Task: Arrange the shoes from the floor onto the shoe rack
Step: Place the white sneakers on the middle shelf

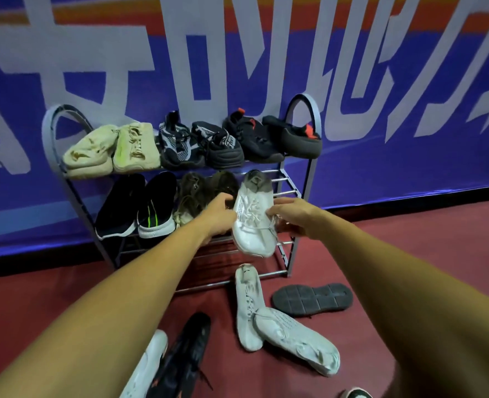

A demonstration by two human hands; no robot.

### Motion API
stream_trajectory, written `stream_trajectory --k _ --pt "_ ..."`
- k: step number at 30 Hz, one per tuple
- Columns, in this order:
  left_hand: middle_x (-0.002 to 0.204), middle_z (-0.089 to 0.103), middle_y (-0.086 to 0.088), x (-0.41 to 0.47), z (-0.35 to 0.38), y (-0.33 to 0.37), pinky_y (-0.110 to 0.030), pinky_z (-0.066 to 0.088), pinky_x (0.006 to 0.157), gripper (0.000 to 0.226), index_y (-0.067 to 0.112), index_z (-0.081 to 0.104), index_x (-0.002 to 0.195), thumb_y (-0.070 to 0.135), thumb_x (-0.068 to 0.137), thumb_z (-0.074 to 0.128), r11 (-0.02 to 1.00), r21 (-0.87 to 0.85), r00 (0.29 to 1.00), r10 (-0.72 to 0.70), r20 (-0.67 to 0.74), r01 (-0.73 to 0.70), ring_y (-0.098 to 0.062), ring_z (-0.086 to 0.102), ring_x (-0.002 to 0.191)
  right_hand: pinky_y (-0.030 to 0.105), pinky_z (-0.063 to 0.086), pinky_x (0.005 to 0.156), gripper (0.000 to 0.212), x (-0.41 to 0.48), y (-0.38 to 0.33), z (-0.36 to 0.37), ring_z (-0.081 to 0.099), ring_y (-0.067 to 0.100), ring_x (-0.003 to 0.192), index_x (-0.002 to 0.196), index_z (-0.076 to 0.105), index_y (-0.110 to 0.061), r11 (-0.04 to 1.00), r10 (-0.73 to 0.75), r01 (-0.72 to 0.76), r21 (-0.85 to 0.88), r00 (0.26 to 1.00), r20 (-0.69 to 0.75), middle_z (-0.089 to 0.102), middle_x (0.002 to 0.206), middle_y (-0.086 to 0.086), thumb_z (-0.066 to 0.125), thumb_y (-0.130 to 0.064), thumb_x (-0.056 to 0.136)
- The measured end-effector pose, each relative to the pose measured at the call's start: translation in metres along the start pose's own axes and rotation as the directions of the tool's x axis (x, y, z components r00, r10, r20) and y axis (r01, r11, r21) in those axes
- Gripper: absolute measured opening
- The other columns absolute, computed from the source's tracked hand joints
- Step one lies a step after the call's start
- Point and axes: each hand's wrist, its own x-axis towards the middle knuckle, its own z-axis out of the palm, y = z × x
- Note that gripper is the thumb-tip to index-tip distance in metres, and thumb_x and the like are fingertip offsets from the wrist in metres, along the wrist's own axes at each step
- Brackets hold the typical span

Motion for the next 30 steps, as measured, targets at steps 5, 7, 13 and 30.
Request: stream_trajectory --k 5,7,13,30 --pt "0.08 0.057 -0.01 0.014 0.008 0.005 -0.026 0.039 0.049 0.036 0.012 0.047 0.123 0.004 0.088 0.05 0.989 -0.131 0.994 -0.074 -0.082 0.063 -0.018 0.05 0.057 0.022 0.032 0.05 0.012 0.014 0.003 -0.012 0.053 0.015 0.062 0.098 0.071 -0.022 0.997 0.044 -0.041 -0.069 0.998 0.052 0.061 0.073 0.0 0.061 -0.02 0.091" --pt "0.084 0.062 -0.012 0.023 0.011 0.009 -0.031 0.041 0.056 0.031 0.018 0.051 0.114 0.01 0.085 0.053 0.982 -0.178 0.987 -0.084 -0.134 0.06 -0.022 0.053 0.062 0.022 0.033 0.048 0.012 0.02 0.003 -0.013 0.052 0.015 0.057 0.085 0.066 -0.016 0.993 0.061 -0.059 -0.099 0.998 0.013 0.058 0.071 0.003 0.063 -0.026 0.091" --pt "0.107 0.07 -0.012 0.051 0.016 0.005 -0.032 0.057 0.072 0.053 0.013 0.061 0.118 0.026 0.067 0.064 0.973 -0.219 0.974 -0.114 -0.197 0.069 -0.024 0.067 0.09 0.02 0.028 0.042 0.012 0.037 0.005 -0.006 0.039 0.014 0.045 0.077 0.061 -0.006 0.999 -0.015 0.011 -0.041 0.996 -0.083 0.05 0.057 0.006 0.063 -0.009 0.088" --pt "0.1 0.075 -0.004 0.065 0.018 0.007 -0.03 0.055 0.088 0.045 0.007 0.068 0.117 -0.003 0.074 0.074 0.999 -0.049 0.999 0.02 -0.028 -0.021 -0.018 0.07 0.095 0.038 0.057 0.069 0.044 0.102 0.029 0.017 0.067 0.031 0.081 0.101 0.066 -0.002 0.996 0.079 -0.065 0.061 0.962 -0.262 0.071 0.096 0.016 0.059 -0.016 0.06"
